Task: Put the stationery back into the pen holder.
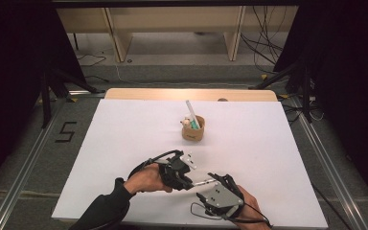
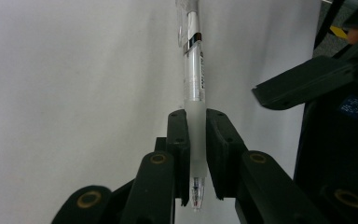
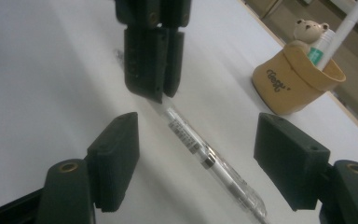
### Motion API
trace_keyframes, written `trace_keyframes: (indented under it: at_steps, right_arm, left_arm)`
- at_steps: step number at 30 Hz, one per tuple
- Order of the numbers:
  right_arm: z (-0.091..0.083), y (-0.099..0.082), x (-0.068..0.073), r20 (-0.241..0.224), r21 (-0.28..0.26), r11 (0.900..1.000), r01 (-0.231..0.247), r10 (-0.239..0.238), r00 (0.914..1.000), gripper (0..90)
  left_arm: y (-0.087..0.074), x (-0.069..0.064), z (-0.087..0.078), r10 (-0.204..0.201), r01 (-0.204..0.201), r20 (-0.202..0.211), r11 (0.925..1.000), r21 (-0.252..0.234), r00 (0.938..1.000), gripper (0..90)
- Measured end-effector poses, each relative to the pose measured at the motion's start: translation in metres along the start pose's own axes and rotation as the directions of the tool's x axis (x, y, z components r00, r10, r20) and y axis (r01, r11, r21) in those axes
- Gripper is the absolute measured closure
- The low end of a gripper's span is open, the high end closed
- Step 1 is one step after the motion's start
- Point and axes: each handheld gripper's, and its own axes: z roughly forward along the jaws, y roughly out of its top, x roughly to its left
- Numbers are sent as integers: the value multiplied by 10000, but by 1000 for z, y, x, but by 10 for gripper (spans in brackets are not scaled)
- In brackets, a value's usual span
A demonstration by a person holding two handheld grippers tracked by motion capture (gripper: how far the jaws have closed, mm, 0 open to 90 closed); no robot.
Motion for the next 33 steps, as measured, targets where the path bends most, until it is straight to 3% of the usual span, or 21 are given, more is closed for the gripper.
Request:
trace_keyframes:
  at_steps: [3,11,13,16,21,23,24,29,32,33]
  right_arm:
    - [3,1,7,210,246,9976,650,-655,9976,338]
    - [8,2,20,676,698,9764,2045,-2092,9755,414]
    - [8,2,22,729,817,9677,2384,-2444,9669,449]
    - [8,3,25,780,1008,9478,3024,-3105,9474,493]
    - [10,2,32,946,1209,9312,3440,-3558,9298,552]
    - [11,2,33,1068,1229,9162,3814,-3943,9128,574]
    - [11,2,35,1102,1246,9158,3818,-3952,9120,586]
    - [12,2,38,1142,1463,8871,4378,-4548,8833,645]
    - [13,2,42,1260,1558,8826,4435,-4631,8773,670]
    - [13,3,43,1259,1624,8764,4534,-4741,8714,679]
  left_arm:
    - [1,-3,-1,97,-97,20,9999,56,10000,795]
    - [4,-9,-2,310,-312,86,9993,219,9995,795]
    - [4,-10,-2,367,-370,102,9990,267,9993,795]
    - [5,-11,-2,418,-421,115,9986,313,9991,795]
    - [5,-13,-1,454,-460,160,9983,370,9988,795]
    - [5,-13,-1,478,-484,173,9980,403,9987,795]
    - [5,-14,0,462,-469,175,9981,412,9988,795]
    - [6,-14,-1,462,-469,187,9981,408,9988,795]
    - [6,-15,-1,498,-506,205,9978,421,9986,795]
    - [6,-15,0,510,-518,208,9977,434,9985,795]
